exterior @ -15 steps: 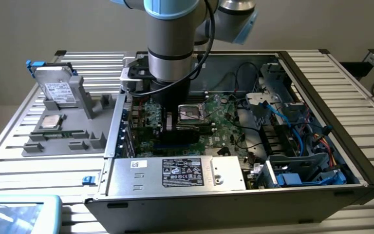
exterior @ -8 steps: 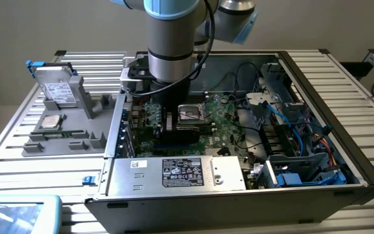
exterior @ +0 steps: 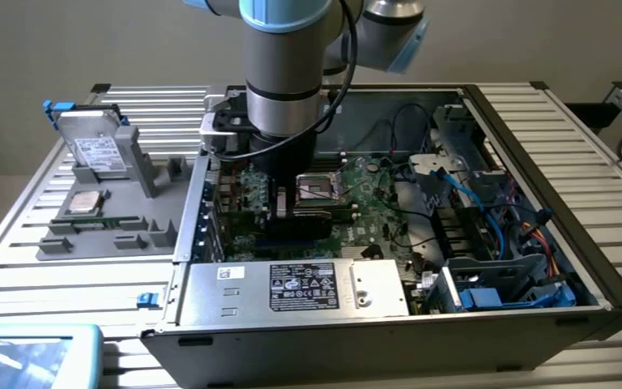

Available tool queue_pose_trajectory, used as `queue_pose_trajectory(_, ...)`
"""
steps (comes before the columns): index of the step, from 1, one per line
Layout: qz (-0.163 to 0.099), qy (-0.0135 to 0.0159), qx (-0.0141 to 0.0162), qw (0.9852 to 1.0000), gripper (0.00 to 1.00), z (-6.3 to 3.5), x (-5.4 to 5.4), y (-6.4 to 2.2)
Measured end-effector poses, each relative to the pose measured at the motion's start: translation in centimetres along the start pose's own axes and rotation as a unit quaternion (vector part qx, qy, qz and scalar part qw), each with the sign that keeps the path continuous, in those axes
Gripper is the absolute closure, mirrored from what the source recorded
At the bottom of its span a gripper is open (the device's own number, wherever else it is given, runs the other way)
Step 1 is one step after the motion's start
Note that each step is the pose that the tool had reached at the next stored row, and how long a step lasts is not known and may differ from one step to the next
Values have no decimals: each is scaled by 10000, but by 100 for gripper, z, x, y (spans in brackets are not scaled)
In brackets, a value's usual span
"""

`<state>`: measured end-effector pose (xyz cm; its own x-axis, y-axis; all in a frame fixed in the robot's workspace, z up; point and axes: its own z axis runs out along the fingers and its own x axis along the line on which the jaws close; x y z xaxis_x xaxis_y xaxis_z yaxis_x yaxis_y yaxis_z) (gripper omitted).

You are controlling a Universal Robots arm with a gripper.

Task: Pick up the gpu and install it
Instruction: 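Insert the gpu into the slot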

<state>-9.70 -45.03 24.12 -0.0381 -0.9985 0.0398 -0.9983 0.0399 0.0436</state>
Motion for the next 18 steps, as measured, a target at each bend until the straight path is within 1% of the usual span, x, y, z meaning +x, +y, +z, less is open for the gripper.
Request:
queue_pose_trajectory(2,-4,7,-4,10000,72,-2,1,0)
queue_pose_trajectory(3,-7,14,4,10000,72,-3,2,-1)
queue_pose_trajectory(7,-17,25,-1,10000,72,-9,3,1)
queue_pose_trajectory(13,-19,25,-4,10000,72,-10,3,2)
queue_pose_trajectory(15,-19,21,-16,10000,72,-12,2,-7)
queue_pose_trajectory(18,-21,20,-16,10000,72,-12,1,-20)
